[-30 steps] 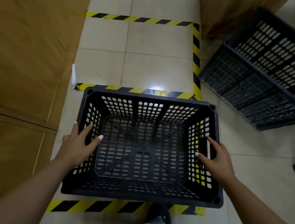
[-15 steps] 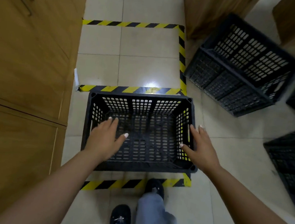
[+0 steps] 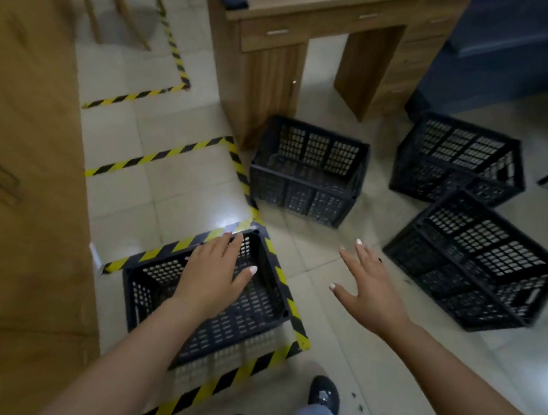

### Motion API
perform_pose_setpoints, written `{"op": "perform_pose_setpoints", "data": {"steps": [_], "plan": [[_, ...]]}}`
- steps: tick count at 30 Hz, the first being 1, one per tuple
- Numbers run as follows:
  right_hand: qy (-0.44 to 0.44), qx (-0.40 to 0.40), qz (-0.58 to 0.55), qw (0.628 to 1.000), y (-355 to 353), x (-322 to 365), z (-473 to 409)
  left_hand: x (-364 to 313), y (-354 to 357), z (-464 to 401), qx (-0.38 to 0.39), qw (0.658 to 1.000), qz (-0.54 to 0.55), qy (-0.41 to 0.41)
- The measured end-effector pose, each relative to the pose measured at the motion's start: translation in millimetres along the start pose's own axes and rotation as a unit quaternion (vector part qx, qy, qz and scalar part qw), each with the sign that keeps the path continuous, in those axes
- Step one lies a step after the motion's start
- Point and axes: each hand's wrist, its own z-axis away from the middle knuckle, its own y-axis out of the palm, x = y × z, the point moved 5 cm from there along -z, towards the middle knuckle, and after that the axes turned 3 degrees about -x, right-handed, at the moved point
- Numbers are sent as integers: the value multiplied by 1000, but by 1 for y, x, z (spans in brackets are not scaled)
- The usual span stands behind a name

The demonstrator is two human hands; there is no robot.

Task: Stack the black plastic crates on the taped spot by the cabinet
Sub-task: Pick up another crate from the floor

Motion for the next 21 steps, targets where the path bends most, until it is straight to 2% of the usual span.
{"op": "perform_pose_setpoints", "data": {"steps": [8, 14, 21], "plan": [[67, -67, -3, 996, -118, -129, 30, -184, -50, -76, -2, 992, -32, 123], [150, -84, -18, 985, -187, -274, 45, -333, -37, -147, 21, 974, -106, 198], [239, -103, -40, 965, -245, -417, 64, -470, -20, -219, 39, 965, -110, 234]]}}
